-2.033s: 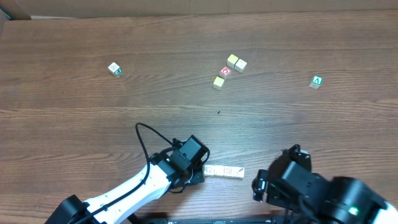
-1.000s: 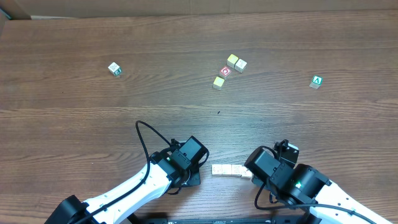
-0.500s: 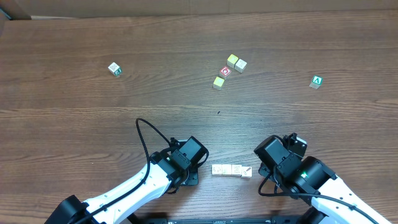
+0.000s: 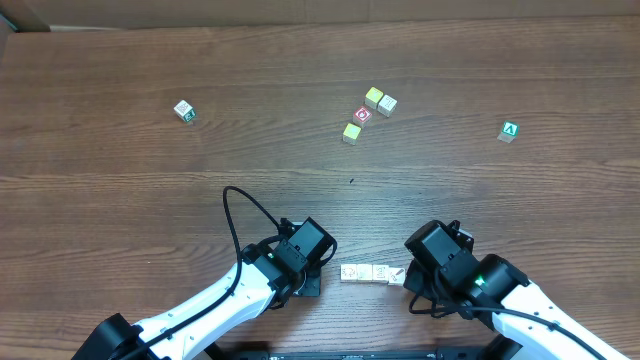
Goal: Flip 4 blocks
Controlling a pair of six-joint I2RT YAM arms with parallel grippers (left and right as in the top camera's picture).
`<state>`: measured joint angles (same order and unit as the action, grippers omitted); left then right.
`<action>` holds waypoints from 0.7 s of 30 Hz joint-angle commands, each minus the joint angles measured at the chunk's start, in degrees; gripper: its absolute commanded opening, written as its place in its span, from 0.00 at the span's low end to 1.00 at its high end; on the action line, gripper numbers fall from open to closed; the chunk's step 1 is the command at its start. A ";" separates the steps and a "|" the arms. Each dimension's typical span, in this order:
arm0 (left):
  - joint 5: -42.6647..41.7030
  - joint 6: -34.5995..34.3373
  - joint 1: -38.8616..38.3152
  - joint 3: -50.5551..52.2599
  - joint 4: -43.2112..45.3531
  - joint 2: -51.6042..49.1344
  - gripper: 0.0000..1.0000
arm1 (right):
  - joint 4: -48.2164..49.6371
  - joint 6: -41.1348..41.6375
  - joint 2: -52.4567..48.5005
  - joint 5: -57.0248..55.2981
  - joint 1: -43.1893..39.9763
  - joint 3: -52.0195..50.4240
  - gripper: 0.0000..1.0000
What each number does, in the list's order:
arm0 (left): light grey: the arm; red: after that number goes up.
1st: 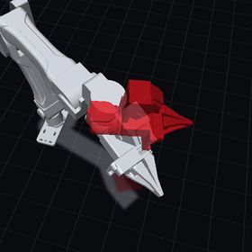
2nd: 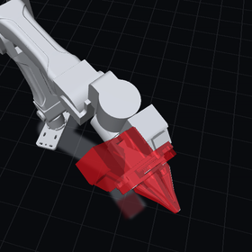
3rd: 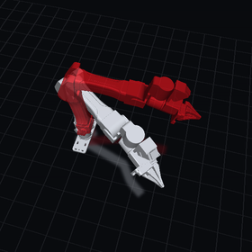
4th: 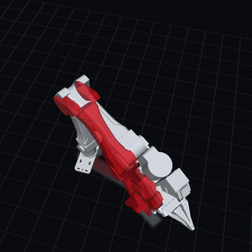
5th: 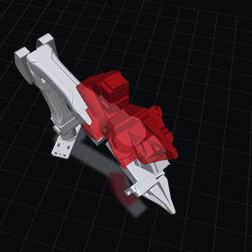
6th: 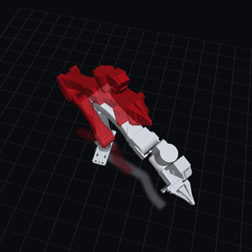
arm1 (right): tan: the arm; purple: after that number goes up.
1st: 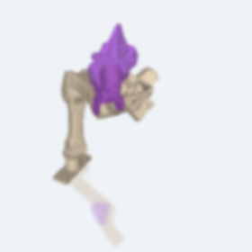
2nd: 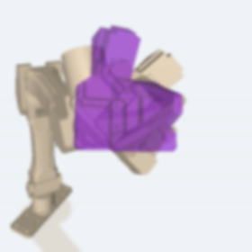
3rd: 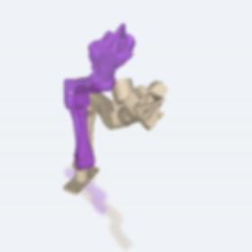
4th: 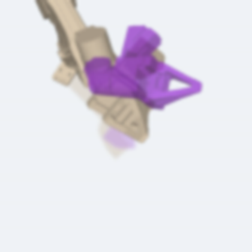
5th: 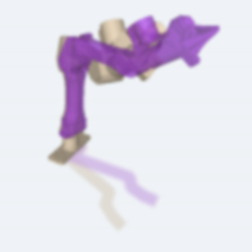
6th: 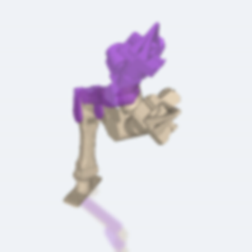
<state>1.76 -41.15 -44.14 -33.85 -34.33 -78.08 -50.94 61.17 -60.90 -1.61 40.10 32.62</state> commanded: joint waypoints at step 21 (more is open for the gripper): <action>0.09 3.96 0.28 0.26 3.78 -0.55 0.04 | 7.21 -0.11 -12.02 1.33 -0.33 -0.07 0.04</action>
<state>1.76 -38.52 -44.14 -33.80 -31.00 -78.08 -44.10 61.63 -72.93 -0.21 40.10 32.60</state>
